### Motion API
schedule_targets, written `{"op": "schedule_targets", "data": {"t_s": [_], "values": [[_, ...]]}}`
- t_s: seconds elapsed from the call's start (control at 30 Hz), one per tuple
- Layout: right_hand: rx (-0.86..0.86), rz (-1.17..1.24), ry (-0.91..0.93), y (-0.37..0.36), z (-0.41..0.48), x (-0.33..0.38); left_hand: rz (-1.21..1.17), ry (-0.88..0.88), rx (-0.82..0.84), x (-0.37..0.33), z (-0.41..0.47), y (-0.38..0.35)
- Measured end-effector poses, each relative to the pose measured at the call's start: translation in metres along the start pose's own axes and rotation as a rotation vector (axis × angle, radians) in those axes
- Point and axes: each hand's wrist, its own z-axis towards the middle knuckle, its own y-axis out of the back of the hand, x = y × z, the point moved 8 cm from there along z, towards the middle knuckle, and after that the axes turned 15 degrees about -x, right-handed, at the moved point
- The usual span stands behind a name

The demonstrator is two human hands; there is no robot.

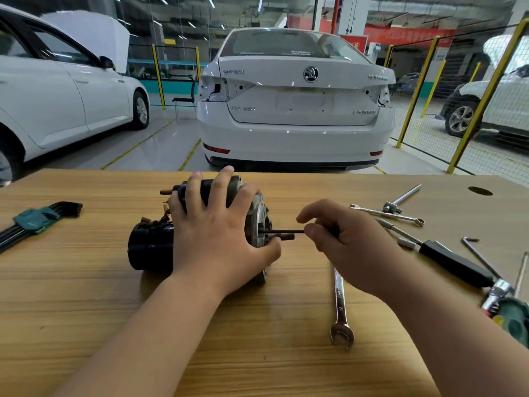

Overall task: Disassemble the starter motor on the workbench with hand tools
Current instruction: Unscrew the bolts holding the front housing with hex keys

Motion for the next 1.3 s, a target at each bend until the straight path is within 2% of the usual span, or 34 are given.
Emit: {"op": "schedule_targets", "data": {"t_s": [0.07, 0.13, 0.2, 0.33, 0.43, 0.57, 0.8, 0.93, 1.07, 1.17, 1.3], "values": [[-0.033, -0.03, 0.096, 0.004, -0.002, 0.01, 0.002, -0.006, 0.004, 0.0, 0.0, -0.001], [-0.024, 0.028, 0.062, 0.003, -0.003, 0.006, -0.001, -0.009, 0.001, 0.0, 0.0, -0.001], [-0.001, 0.138, -0.043, -0.002, -0.004, -0.002, -0.001, -0.008, -0.001, 0.001, -0.001, -0.001], [0.022, 0.584, -0.486, -0.017, -0.008, -0.022, 0.004, -0.007, 0.011, 0.003, 0.0, -0.001], [-0.025, 0.803, -0.699, -0.023, -0.013, -0.029, -0.009, -0.001, 0.01, 0.003, 0.0, 0.0], [-0.027, 0.972, -0.871, -0.036, -0.025, -0.034, -0.032, 0.011, 0.014, 0.003, 0.0, 0.0], [-0.06, 1.127, -0.961, -0.041, -0.031, -0.035, -0.039, 0.013, 0.026, 0.004, 0.0, 0.001], [-0.085, 1.12, -0.886, -0.035, -0.028, -0.036, -0.162, 0.025, 0.013, 0.012, -0.002, 0.003], [-0.148, 0.847, -0.764, -0.028, -0.024, -0.038, -0.373, 0.072, 0.039, 0.028, -0.009, 0.003], [-0.126, 0.591, -0.696, -0.024, -0.022, -0.038, -0.376, 0.105, 0.021, 0.03, -0.01, 0.004], [-0.106, 0.58, -0.725, -0.022, -0.021, -0.041, -0.383, 0.146, 0.025, 0.033, -0.01, 0.004]]}}
